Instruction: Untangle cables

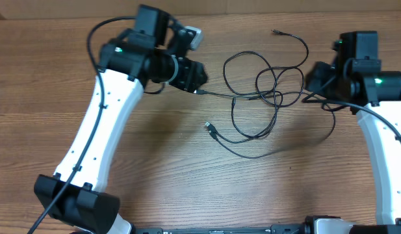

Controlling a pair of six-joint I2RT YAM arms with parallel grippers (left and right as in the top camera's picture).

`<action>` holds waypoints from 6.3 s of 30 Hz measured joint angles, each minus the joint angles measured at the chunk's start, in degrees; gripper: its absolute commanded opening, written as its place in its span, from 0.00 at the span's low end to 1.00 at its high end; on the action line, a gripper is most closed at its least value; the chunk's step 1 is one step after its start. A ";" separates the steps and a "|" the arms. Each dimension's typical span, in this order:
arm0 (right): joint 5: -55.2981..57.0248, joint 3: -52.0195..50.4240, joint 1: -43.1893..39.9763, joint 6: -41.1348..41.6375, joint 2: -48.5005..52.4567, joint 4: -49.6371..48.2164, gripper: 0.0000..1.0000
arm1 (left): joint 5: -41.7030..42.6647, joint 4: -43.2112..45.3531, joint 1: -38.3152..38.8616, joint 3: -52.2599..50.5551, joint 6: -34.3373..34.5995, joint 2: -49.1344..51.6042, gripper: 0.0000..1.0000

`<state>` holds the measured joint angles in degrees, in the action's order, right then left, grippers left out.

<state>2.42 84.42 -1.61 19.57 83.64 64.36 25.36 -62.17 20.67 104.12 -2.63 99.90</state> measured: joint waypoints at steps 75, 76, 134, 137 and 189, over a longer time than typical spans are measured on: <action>-1.99 0.00 -14.14 3.54 5.84 13.35 1.00 | -26.80 -9.68 -7.76 -0.26 19.45 4.35 0.04; -1.97 0.00 -14.14 3.37 6.95 14.14 1.00 | -26.03 -10.95 -8.39 -0.26 19.85 4.35 0.04; -10.86 -30.14 -14.14 29.77 12.66 -10.93 0.22 | -23.41 -13.09 -8.26 -0.26 22.23 4.35 0.04; -10.67 -30.64 -14.14 30.34 12.66 -11.96 0.07 | -23.39 -13.07 -8.26 -0.26 22.23 4.35 0.04; 32.57 24.65 -35.80 23.69 13.49 -3.21 0.04 | -23.34 -13.05 -8.26 -0.26 22.23 4.35 0.04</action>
<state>34.98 109.08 -37.41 43.27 97.12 61.14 2.02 -75.22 12.40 103.85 19.59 104.25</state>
